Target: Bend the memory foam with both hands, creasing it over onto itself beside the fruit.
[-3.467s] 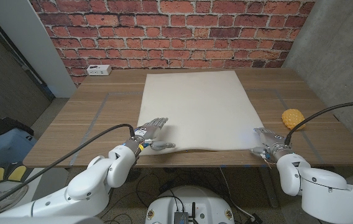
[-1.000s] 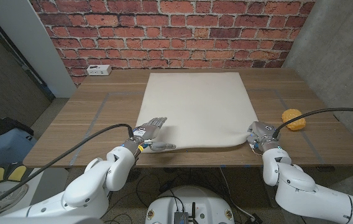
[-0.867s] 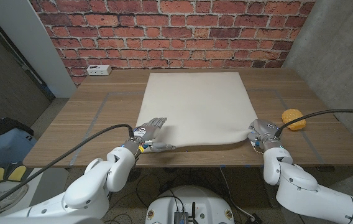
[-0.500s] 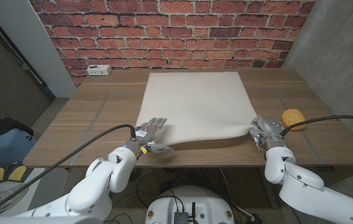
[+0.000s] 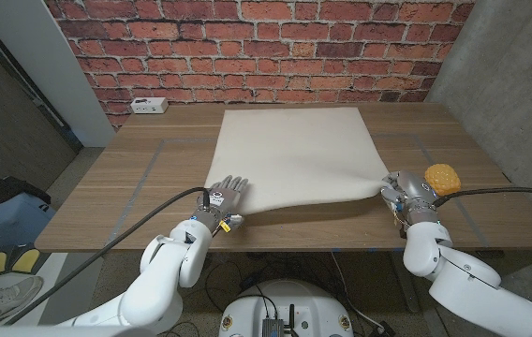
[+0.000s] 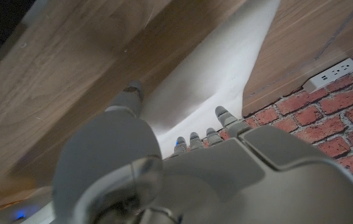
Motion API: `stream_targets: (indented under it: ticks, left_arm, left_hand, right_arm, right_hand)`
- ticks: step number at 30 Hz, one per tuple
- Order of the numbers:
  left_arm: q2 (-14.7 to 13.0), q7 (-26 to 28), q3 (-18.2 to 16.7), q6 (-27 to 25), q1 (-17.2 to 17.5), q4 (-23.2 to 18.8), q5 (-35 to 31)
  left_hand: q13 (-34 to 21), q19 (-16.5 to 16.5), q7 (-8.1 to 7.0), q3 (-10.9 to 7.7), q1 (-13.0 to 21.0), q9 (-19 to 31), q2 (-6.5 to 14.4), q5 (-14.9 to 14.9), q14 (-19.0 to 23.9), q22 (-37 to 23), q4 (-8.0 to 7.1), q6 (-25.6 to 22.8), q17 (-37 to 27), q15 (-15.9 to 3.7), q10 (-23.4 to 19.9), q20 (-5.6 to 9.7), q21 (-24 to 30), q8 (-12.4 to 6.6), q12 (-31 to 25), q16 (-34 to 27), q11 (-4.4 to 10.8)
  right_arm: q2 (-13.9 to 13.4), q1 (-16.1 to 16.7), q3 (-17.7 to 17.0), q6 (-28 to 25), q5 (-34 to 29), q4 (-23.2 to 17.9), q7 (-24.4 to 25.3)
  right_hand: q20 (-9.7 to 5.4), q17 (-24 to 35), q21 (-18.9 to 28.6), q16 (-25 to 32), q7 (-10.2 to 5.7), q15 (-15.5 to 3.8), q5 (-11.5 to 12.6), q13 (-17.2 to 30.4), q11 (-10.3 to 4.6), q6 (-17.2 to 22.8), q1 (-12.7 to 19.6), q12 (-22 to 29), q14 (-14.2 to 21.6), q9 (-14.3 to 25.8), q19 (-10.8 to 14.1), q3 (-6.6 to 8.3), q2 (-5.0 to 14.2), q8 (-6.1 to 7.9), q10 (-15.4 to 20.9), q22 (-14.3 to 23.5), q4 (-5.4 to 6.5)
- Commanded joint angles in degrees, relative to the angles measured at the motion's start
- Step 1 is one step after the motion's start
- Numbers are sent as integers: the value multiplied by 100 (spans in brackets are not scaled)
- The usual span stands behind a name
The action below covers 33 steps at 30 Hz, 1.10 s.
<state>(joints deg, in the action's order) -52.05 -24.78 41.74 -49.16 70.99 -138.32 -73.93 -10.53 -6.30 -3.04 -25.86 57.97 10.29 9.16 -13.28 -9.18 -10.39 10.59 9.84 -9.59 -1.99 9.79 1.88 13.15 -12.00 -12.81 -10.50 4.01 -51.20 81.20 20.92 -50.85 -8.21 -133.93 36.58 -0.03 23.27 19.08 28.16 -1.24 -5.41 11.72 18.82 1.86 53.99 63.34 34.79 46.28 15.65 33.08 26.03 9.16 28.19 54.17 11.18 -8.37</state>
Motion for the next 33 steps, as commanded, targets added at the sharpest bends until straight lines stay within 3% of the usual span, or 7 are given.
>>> stream_targets:
  ticks: [1, 3, 6, 8, 10, 23, 33]
  left_arm:
    - [998, 648, -202, 112, 485, 853, -1961]
    - [1089, 1206, -370, 184, 641, 849, -1636]
    - [1174, 1854, -556, 279, 825, 811, -1329]
    - [1280, 2152, -596, 236, 908, 851, -1433]
    - [1435, 2043, -625, 155, 946, 863, -1646]
    - [1711, 2673, -1687, 878, 1437, 152, 808]
    - [1855, 3508, -1665, 701, 1410, 188, 1535]
  left_hand:
    - [-6, -618, 2, -709, 1618, 9, 69, -123, 889, -73, 46, 242, -6, -265, -594, -20, 214, -155, -233, -67, 102]
    - [-2, -939, 47, -773, 2087, 7, 89, -102, 1374, -130, 13, -325, -14, -335, -1114, -115, 405, -222, -342, -91, 139]
    - [-6, -1719, 84, -125, 1686, 41, -15, 173, 2393, -137, -293, -1960, -23, -363, -2041, -257, 870, -521, -465, -206, 177]
    - [-6, -2166, 343, 376, 916, 139, -110, 344, 3217, -48, -481, -4864, 7, -384, -3296, -385, 1104, -1247, -583, -147, 135]
    - [-11, -2276, 564, 485, 624, 188, -111, 332, 3649, -28, -498, -5968, 21, -383, -4076, -435, 1133, -1489, -645, -98, 221]
    - [-123, -2586, 1170, -60, 275, 1092, 264, 130, 4202, -96, -947, -6027, -83, -94, -4870, -584, 1328, -2091, -465, -106, -74]
    - [-288, -2965, 1377, -552, 282, 1955, 221, 248, 4525, -127, -948, -5789, -89, 34, -5178, -480, 1613, -2670, -438, -143, -116]
  right_arm:
    - [11, 315, -372, 317, 89, -2, 163]
    - [17, 357, -390, 274, 50, -10, 211]
    - [26, 420, -439, 184, 24, -42, 245]
    - [-2, 437, -438, 55, -20, -73, 244]
    - [-30, 478, -466, -21, -37, -94, 237]
    - [-578, 443, -138, -886, -342, -443, -7]
    - [-965, 166, 444, -1842, -575, -802, -219]
  right_hand:
    - [4, 41, 11, -15, 409, -274, 11, 127, 151, 516, 1, 44, 56, 218, -54, 62, -36, 55, 138, 12, 3]
    - [3, 53, 11, -17, 396, -271, 10, 133, 154, 519, 2, 50, 51, 225, -57, 71, -33, 61, 137, 11, -2]
    - [2, 71, 11, -19, 389, -280, 4, 144, 127, 500, -15, 46, 55, 236, -65, 77, -38, 62, 100, 9, 0]
    - [5, 103, 10, -34, 320, -295, -3, 159, 98, 456, -29, 47, 16, 251, -78, 86, -41, 57, 64, 8, -2]
    - [9, 134, 8, -41, 289, -311, -12, 171, 79, 429, -50, 32, -17, 254, -95, 84, -44, 50, -6, 7, 2]
    - [-93, 282, 15, -323, 110, -441, -57, 118, -129, 163, -131, -162, -555, 114, -200, 137, -48, -122, -535, 9, -19]
    - [-109, -54, 19, -1276, -376, -357, -97, -311, -364, -1733, 56, -1213, -1719, -335, -451, 420, -443, -1346, -2395, -6, -202]
